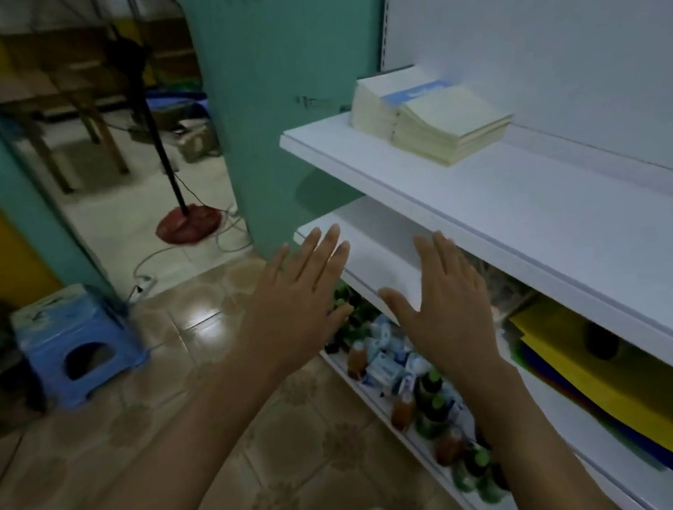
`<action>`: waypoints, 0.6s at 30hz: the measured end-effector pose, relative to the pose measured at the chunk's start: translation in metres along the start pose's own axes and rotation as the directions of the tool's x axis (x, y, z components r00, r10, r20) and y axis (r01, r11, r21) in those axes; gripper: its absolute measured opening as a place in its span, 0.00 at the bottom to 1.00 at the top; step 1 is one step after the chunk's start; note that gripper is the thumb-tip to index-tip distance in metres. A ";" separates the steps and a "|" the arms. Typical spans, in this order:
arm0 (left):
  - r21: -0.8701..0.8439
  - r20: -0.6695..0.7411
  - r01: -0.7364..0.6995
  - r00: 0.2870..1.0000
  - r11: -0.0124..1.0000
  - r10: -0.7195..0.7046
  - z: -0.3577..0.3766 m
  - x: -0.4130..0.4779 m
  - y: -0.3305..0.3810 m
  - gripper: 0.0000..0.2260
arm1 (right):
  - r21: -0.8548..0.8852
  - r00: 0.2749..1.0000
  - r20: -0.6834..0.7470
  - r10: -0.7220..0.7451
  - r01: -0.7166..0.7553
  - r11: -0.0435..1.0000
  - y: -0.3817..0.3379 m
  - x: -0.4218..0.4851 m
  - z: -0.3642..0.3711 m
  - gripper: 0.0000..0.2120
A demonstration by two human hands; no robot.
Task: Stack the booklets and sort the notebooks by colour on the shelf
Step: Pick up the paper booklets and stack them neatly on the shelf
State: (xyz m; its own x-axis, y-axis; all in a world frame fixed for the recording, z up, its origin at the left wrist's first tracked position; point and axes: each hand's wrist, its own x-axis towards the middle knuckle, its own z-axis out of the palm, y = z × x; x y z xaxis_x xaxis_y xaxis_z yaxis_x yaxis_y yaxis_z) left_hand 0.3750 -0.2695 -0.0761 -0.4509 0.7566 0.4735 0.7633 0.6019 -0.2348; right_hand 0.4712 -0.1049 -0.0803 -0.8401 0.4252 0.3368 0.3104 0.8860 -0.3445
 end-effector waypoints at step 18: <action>-0.116 -0.020 -0.173 0.985 0.978 0.172 0.149 0.208 -0.144 0.30 | 0.080 0.980 -0.174 0.093 -0.080 0.994 -0.002 0.303 0.082 0.33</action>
State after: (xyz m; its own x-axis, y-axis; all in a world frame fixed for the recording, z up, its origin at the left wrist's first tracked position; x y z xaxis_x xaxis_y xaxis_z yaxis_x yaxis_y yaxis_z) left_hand 0.1020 -0.1606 -0.0697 -0.3036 0.8435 0.4432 0.8782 0.4281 -0.2133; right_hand 0.1798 0.0069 -0.0497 -0.7169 0.5318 0.4508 0.3404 0.8313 -0.4393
